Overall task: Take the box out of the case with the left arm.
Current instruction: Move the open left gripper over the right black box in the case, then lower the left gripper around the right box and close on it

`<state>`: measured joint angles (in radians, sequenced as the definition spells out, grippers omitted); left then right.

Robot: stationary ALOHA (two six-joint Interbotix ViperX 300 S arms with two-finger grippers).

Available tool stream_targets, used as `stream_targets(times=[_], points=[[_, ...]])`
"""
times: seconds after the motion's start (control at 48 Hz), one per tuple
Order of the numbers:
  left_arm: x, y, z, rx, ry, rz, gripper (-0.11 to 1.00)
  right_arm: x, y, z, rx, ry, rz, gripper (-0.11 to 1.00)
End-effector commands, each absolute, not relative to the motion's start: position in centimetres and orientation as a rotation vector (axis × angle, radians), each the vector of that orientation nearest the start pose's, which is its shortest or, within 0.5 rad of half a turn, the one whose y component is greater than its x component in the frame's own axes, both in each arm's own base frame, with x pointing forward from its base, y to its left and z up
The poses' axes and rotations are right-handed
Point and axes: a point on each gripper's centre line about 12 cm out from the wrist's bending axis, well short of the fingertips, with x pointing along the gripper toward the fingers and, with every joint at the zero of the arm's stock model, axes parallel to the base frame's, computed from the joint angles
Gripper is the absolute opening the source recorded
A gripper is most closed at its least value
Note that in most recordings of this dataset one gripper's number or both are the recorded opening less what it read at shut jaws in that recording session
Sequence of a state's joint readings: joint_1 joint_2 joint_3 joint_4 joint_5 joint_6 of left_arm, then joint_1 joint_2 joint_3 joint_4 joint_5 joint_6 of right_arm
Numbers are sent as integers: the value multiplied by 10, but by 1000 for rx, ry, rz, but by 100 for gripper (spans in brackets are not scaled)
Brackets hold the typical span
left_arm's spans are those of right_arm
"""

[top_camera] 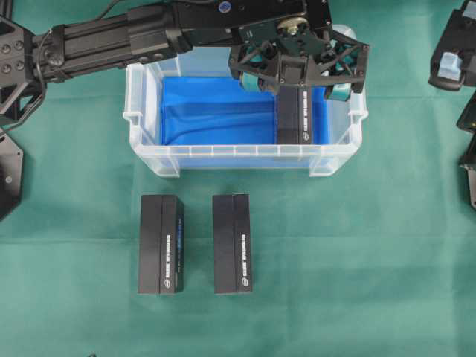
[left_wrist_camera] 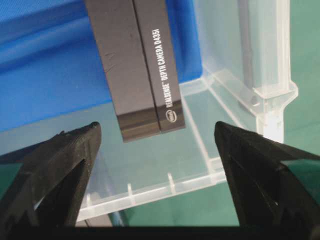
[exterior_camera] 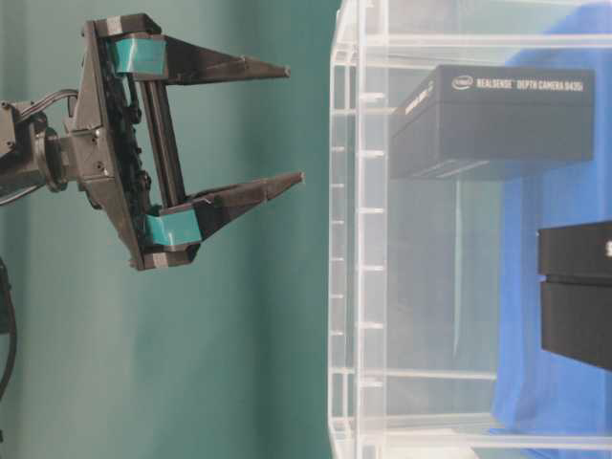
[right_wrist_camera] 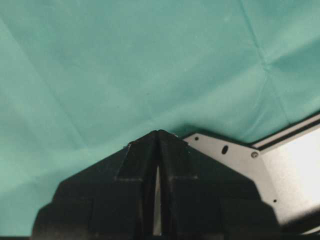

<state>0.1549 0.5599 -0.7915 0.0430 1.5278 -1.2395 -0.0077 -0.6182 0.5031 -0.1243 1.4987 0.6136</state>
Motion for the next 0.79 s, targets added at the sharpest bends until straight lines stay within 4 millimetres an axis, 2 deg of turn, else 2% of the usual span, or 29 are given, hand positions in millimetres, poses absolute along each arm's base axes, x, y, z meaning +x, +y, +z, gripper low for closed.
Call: stream_targets(times=[0.0, 0.772], points=[[524, 89, 322, -1132, 978, 926, 91, 195, -16, 329, 419, 1282, -514, 0], [526, 89, 319, -1131, 976, 923, 91, 195, -16, 329, 417, 1283, -512, 0]])
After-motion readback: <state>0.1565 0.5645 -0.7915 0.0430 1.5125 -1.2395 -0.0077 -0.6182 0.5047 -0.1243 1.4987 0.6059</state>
